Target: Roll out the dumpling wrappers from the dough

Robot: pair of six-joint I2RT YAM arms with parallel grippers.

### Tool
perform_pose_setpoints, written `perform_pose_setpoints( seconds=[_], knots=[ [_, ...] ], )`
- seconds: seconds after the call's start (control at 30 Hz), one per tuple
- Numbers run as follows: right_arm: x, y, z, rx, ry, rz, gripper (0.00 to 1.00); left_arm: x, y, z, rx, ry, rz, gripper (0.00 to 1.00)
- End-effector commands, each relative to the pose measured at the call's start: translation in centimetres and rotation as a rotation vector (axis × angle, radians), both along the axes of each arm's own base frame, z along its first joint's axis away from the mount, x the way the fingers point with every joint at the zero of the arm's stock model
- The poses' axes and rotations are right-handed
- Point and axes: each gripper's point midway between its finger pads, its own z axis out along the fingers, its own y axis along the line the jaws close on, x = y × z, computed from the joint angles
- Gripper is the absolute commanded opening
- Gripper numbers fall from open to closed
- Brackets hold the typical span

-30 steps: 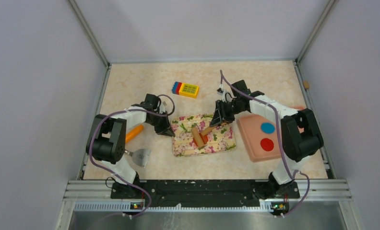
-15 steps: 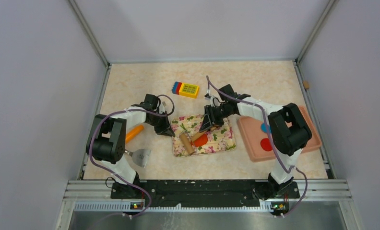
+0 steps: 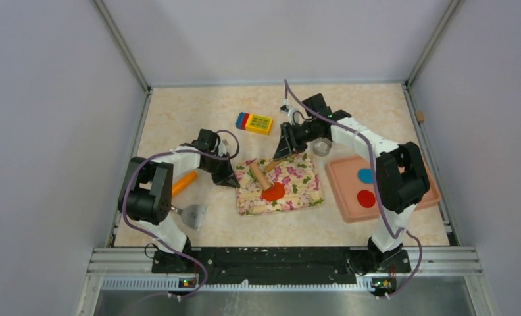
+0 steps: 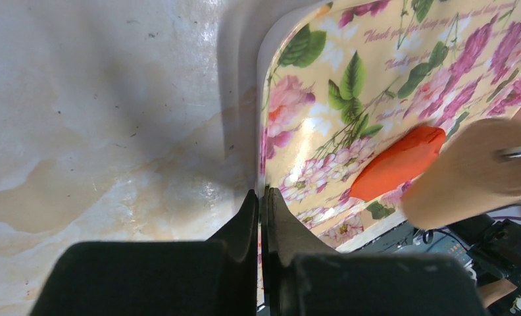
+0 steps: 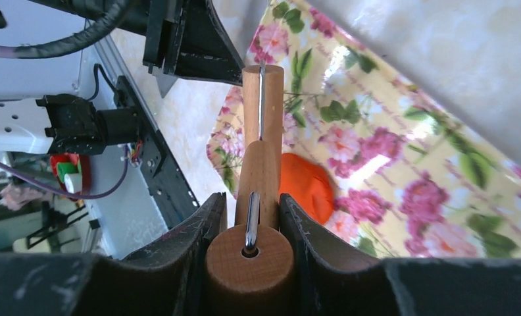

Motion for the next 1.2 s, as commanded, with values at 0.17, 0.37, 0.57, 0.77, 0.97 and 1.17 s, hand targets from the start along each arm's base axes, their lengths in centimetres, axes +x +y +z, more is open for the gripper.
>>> perform_pose_setpoints(
  seconds=[0.17,0.37,0.57,0.77,0.97,1.17],
  knots=[
    [-0.9,-4.5,1.9,-0.036,-0.020,-0.067,0.00,2.8,1.0,-0.5,0.077,-0.074,0.006,0.00],
    [-1.8,-5.4,-0.3,-0.078,0.042,-0.085,0.00,3.8,0.8,-0.2,0.076,-0.088,-0.008,0.00],
    [0.8,-9.7,-6.2,-0.381,0.008,-0.215,0.00,4.1,0.8,-0.2,0.083,-0.088,-0.006,0.00],
    [2.5,-15.4,-7.8,-0.523,0.007,-0.318,0.00,4.1,1.0,-0.2,0.093,-0.082,-0.006,0.00],
    [3.2,-17.8,-8.3,-0.585,-0.022,-0.346,0.00,4.3,1.0,-0.1,0.095,-0.087,-0.007,0.00],
    [3.4,-18.4,-8.8,-0.611,-0.043,-0.348,0.00,4.3,1.1,-0.1,0.099,-0.088,-0.007,0.00]
  ],
)
